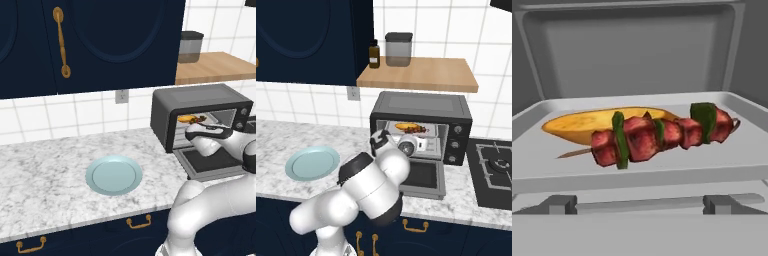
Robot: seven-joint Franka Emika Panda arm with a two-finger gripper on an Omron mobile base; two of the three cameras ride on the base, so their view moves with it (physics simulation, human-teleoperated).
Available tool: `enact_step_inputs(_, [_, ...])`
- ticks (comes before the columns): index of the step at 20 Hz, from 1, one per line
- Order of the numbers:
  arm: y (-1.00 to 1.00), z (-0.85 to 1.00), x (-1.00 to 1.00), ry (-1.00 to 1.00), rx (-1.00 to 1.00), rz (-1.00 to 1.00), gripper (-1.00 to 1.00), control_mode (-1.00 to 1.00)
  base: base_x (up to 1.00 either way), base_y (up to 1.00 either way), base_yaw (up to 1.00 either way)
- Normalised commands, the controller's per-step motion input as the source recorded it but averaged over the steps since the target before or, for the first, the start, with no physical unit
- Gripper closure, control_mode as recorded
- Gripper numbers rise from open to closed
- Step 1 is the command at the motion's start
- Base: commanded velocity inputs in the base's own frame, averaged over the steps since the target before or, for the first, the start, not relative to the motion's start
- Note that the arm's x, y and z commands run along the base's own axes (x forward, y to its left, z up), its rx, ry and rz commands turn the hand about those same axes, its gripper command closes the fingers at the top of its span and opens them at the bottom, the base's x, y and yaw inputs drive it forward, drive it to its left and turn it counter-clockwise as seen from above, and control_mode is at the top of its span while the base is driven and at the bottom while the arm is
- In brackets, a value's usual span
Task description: Pick up the kebab skewer and baguette bread, and place them inside the toaster oven. Close the toaster oven door and start by setting the timer.
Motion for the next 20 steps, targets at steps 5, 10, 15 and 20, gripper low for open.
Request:
enact_step_inputs(5, [-0.08, 0.0, -0.43, 0.0, 0.0, 0.0, -1.0, -1.0, 0.0, 0.0, 0.0])
enact_step_inputs(10, [-0.29, 0.32, -0.41, 0.05, 0.0, 0.0, -1.0, -1.0, 0.0, 0.0, 0.0])
enact_step_inputs(15, [-0.41, 0.64, -0.28, 0.15, 0.0, 0.0, -1.0, -1.0, 0.0, 0.0, 0.0])
enact_step_inputs(20, [-0.59, 0.12, -0.75, 0.08, 0.0, 0.0, -1.0, -1.0, 0.0, 0.0, 0.0])
